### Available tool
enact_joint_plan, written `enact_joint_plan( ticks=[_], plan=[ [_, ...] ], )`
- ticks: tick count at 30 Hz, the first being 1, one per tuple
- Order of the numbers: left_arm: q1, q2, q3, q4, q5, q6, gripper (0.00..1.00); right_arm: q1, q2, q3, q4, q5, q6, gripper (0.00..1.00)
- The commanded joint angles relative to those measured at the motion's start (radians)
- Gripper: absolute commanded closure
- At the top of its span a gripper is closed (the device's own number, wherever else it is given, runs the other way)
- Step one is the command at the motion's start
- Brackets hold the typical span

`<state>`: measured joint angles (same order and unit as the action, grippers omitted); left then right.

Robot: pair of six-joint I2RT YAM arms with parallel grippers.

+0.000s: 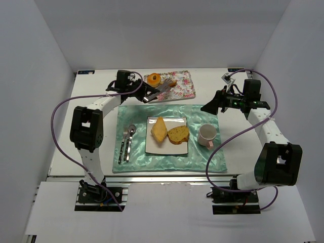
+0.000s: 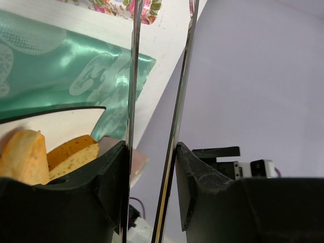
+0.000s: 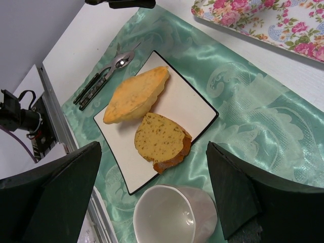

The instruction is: Place the bread

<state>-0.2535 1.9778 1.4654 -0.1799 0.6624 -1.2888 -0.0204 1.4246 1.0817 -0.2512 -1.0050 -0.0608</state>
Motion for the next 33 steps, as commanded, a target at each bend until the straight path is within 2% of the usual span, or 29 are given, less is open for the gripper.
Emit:
enact_joint_plan(
  ticks=[1,17,33],
  plan=[
    [0.013,-0.008,-0.011,0.03,0.031,-0.089,0.49,-0.009,-0.03,-0.005,0.032,-0.017,-0.001,0.11],
    [0.025,0.029,0.035,-0.061,0.02,-0.127,0.46,-0.012,-0.033,-0.009,0.036,-0.021,0.006,0.11],
    [0.034,0.093,0.079,0.063,0.037,-0.205,0.47,-0.019,-0.039,-0.019,0.038,-0.021,0.006,0.11]
  ],
)
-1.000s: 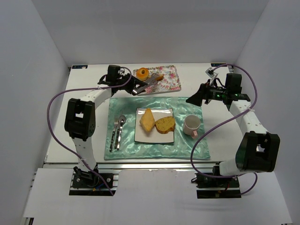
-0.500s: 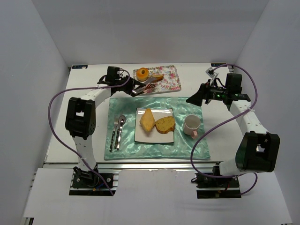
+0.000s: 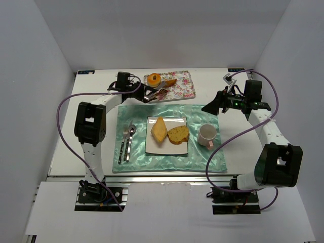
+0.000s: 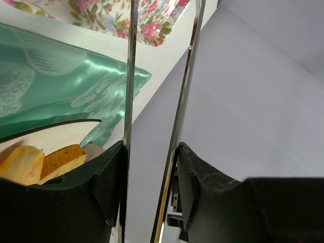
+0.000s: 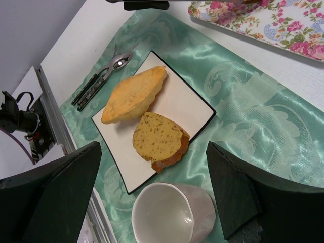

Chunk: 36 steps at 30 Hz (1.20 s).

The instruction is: Place the bread

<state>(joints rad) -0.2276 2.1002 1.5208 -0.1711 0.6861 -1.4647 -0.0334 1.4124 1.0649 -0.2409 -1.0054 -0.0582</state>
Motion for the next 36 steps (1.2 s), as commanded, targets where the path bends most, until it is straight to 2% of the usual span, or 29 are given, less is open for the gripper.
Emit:
enact_joint_plan(
  ticks=[1,15,18,25,26,28,29,32,36],
  plan=[
    [0.008,-0.032,0.019,0.074,0.015,-0.035,0.47,-0.007,-0.024,0.0,0.026,-0.022,0.003,0.11],
    [0.024,0.012,0.022,0.133,0.012,-0.08,0.49,-0.008,-0.018,0.012,0.025,-0.022,0.0,0.11],
    [0.022,0.024,0.024,0.136,0.013,-0.08,0.52,-0.01,-0.018,0.01,0.025,-0.022,0.003,0.11],
    [0.024,0.044,0.03,0.163,0.027,-0.088,0.71,-0.01,-0.018,0.012,0.02,-0.022,0.001,0.11],
    [0.024,0.044,0.029,0.163,0.032,-0.086,0.77,-0.01,-0.02,0.012,0.02,-0.024,0.0,0.11],
    [0.022,0.032,0.021,0.232,0.055,-0.085,0.84,-0.011,-0.02,0.01,0.018,-0.022,-0.003,0.11],
    [0.024,0.024,0.016,0.251,0.068,-0.083,0.92,-0.011,-0.021,0.01,0.018,-0.024,-0.003,0.11],
    [0.024,-0.023,-0.023,0.324,0.124,-0.063,1.0,-0.013,-0.021,0.01,0.018,-0.024,-0.002,0.11],
    [0.024,-0.13,-0.118,0.314,0.173,0.015,1.0,-0.013,-0.021,0.009,0.018,-0.025,0.0,0.11]
  ],
)
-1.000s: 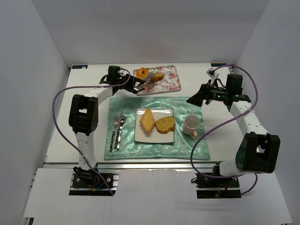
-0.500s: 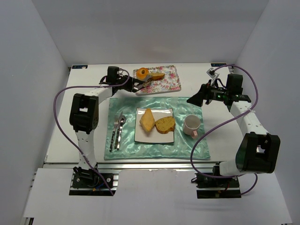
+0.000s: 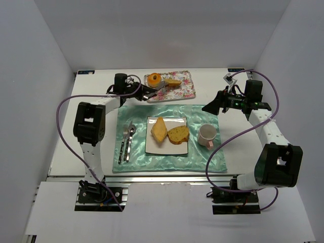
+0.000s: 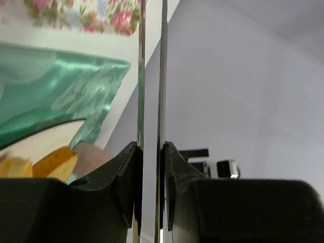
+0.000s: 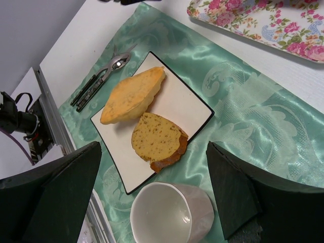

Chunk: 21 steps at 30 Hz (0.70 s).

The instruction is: Place the bread

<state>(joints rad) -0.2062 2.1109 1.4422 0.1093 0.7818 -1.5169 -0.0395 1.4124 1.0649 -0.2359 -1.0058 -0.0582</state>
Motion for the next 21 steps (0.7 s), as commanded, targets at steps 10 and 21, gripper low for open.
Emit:
enact_joint_plan(
  ticks=[10,21],
  plan=[
    [0.001,-0.511,-0.221,-0.652,0.134,0.696,1.0,-0.007,-0.001,0.035,-0.005,-0.03,-0.011,0.11],
    [0.001,-0.813,-0.514,-0.893,0.185,0.877,1.0,-0.007,0.028,0.063,-0.006,-0.05,0.011,0.11]
  ],
)
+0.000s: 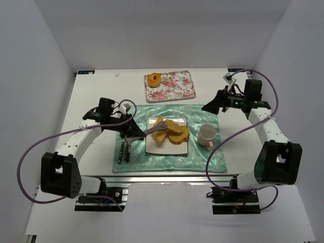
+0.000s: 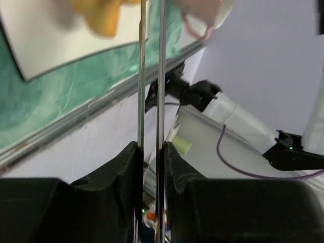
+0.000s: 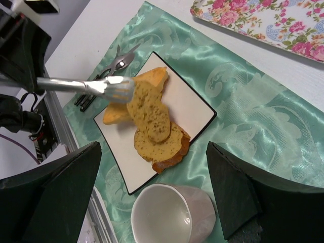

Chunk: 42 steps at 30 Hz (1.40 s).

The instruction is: Place the bread

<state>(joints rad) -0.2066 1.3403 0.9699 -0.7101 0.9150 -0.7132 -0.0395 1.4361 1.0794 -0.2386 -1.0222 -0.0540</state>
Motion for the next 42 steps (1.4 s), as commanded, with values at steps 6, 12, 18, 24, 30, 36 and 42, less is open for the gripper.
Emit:
enact_joint_plan(
  ticks=[6,12,18,24,30,36,42],
  plan=[
    [-0.011,-0.029,-0.059,-0.031,0.053,0.054,0.96,-0.005,-0.009,0.037,-0.007,-0.035,0.006,0.11],
    [-0.024,0.002,-0.022,-0.045,0.03,0.057,0.43,-0.005,-0.028,0.017,-0.004,-0.033,0.006,0.11],
    [-0.022,-0.004,0.001,-0.086,0.033,0.072,0.37,-0.005,-0.019,0.02,0.007,-0.038,0.016,0.11],
    [-0.024,-0.004,0.046,-0.147,0.03,0.103,0.39,-0.005,-0.005,0.033,0.01,-0.041,0.019,0.11],
    [-0.022,-0.02,0.128,-0.273,0.018,0.158,0.45,-0.005,-0.005,0.031,0.01,-0.038,0.019,0.11],
    [0.007,-0.059,0.176,-0.377,0.005,0.199,0.83,-0.005,-0.006,0.024,0.012,-0.033,0.019,0.11],
    [0.084,-0.108,0.234,-0.414,-0.054,0.213,1.0,-0.005,-0.008,0.028,0.009,-0.038,0.01,0.11]
  ],
)
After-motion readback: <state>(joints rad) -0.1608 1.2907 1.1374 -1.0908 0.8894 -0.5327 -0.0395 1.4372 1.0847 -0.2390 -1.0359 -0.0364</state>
